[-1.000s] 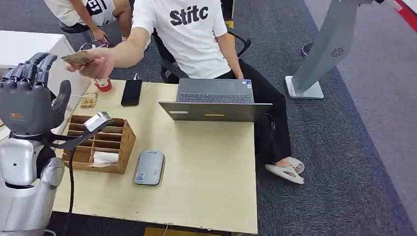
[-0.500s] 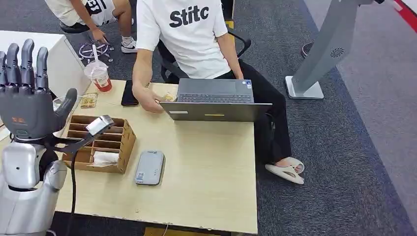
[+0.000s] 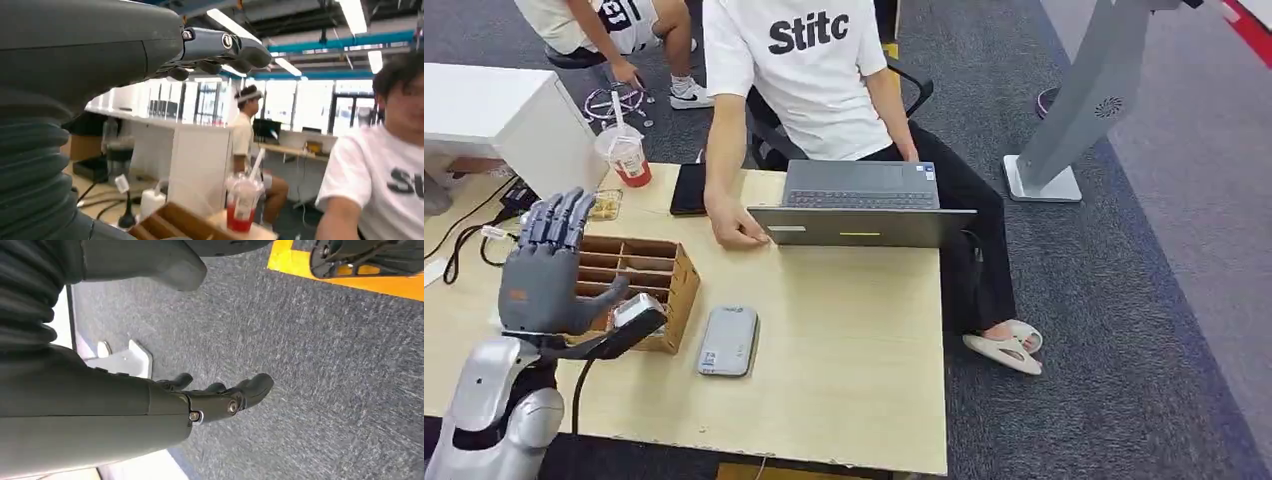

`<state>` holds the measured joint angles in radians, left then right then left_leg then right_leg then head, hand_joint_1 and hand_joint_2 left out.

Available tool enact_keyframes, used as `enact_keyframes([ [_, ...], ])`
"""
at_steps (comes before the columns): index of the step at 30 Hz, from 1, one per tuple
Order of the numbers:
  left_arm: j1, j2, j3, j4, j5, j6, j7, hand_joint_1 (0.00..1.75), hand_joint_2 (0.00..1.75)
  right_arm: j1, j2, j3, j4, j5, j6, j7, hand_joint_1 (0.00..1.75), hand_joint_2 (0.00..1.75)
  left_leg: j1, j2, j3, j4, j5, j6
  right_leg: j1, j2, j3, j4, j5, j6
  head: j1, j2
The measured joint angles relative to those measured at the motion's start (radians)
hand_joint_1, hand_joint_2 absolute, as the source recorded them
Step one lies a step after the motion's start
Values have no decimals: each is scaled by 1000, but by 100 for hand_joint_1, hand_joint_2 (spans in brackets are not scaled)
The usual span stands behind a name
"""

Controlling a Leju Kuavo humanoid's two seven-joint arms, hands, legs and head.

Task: Pass the card to the sensor for recognition and then transmit it.

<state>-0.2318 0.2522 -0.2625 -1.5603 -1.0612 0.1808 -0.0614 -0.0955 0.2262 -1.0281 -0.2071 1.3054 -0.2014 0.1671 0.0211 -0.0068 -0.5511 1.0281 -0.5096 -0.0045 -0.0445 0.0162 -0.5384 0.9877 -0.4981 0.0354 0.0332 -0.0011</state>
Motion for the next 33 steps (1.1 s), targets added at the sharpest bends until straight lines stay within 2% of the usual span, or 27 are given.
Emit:
enact_keyframes([
  [1,18,10,0,-12,11,-8,-3,0,175,1,0,-3,0,-1,0,0,0,175,0,0,0,0,0,0,0,0,0,0,0,0,0,0],
  [4,112,79,1,-83,67,-56,-11,0,175,3,0,-9,0,-8,0,-6,0,175,0,0,-1,0,-1,0,0,0,-1,0,-1,0,-1,0],
  [8,223,149,35,-173,106,-94,-8,0,175,4,0,-16,0,-13,-2,-9,0,175,0,-1,-1,-1,-1,0,0,-1,-1,0,-1,0,0,0],
  [13,282,186,70,-218,107,-128,10,0,175,5,0,-20,0,-10,-2,-9,0,175,0,-1,-1,0,-1,0,0,-2,0,0,-1,0,0,0],
  [22,322,225,117,-234,104,-168,15,0,175,5,0,-21,0,-4,-2,-12,0,175,0,-2,-1,0,0,0,0,-3,0,0,-1,0,0,0],
  [30,312,227,133,-229,74,-176,39,0,175,4,0,-21,0,3,-2,-11,0,175,0,-2,0,0,0,0,0,-3,0,-1,-1,0,0,0],
  [33,287,220,132,-196,55,-180,43,0,175,4,0,-21,0,6,0,-9,0,175,0,-2,0,0,0,0,0,-3,0,-1,-1,0,0,0],
])
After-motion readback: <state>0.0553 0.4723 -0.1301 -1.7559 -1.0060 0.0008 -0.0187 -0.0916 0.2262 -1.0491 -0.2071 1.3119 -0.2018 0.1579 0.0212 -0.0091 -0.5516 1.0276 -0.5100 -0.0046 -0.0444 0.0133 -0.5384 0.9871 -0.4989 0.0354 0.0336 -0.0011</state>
